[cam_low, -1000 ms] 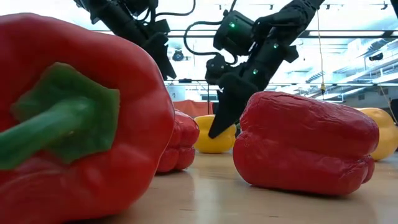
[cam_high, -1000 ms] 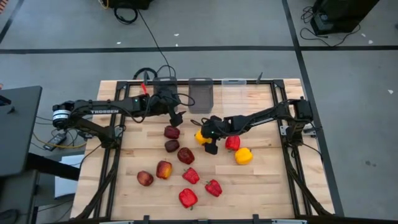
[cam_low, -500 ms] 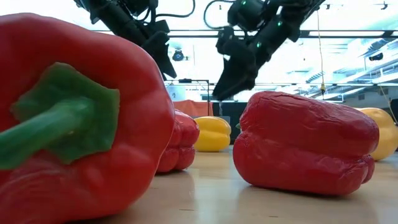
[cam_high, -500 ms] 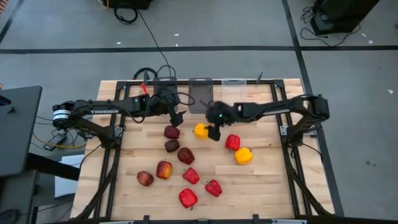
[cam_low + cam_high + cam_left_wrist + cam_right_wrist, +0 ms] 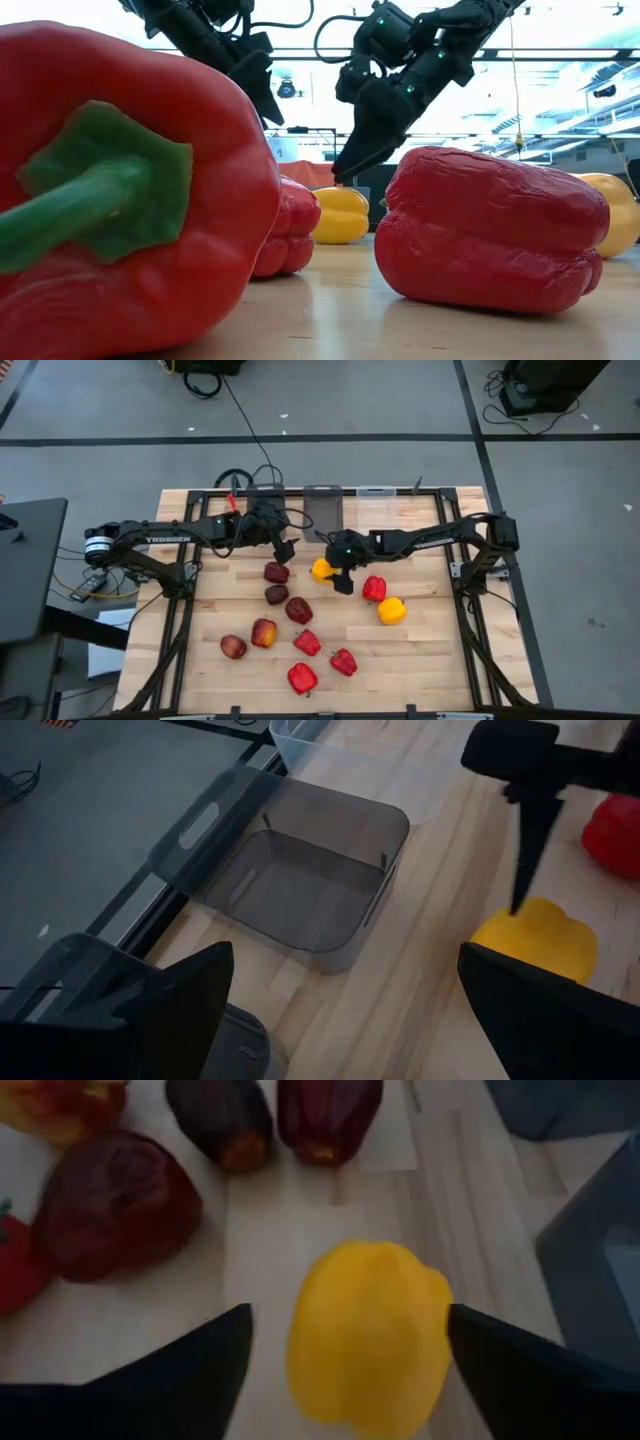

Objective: Sort produce into baskets
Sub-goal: Put the yellow bell pepper into the transparent bin

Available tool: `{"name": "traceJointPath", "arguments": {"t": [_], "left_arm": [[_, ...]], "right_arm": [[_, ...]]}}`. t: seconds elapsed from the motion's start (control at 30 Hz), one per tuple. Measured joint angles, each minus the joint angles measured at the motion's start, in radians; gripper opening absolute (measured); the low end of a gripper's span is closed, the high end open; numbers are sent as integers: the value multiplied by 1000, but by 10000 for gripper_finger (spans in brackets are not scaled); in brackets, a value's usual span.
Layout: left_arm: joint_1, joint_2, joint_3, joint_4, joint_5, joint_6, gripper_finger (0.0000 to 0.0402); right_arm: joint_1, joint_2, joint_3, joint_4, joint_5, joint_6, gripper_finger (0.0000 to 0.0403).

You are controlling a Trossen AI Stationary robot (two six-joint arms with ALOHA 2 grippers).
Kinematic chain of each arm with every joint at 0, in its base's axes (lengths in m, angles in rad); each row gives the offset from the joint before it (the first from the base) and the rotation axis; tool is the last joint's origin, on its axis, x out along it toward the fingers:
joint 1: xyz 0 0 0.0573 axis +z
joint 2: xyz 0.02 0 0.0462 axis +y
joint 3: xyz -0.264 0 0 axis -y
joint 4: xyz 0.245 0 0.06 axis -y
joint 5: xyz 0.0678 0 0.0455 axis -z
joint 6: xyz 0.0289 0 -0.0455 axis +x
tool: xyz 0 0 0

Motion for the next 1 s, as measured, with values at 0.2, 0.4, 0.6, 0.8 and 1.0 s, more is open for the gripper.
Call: {"name": "traceJointPath", "arguments": {"t": [0.2,0.4,0.6,0.8,1.0], "left_arm": [[0,0,-5,-37,0,-46,392],[0,-1,-40,24,0,-48,392],[2,-1,-53,59,-3,-40,392],[2,-1,-53,69,-14,0,392],[2,-1,-53,91,-20,16,392]], "right_arm": [[-8,19,1,32,39,1,379],[-10,83,1,52,4,2,343],[-12,113,6,79,-9,-2,330],[-16,113,4,72,-46,-6,327],[-19,119,1,49,-53,-4,364]]}}
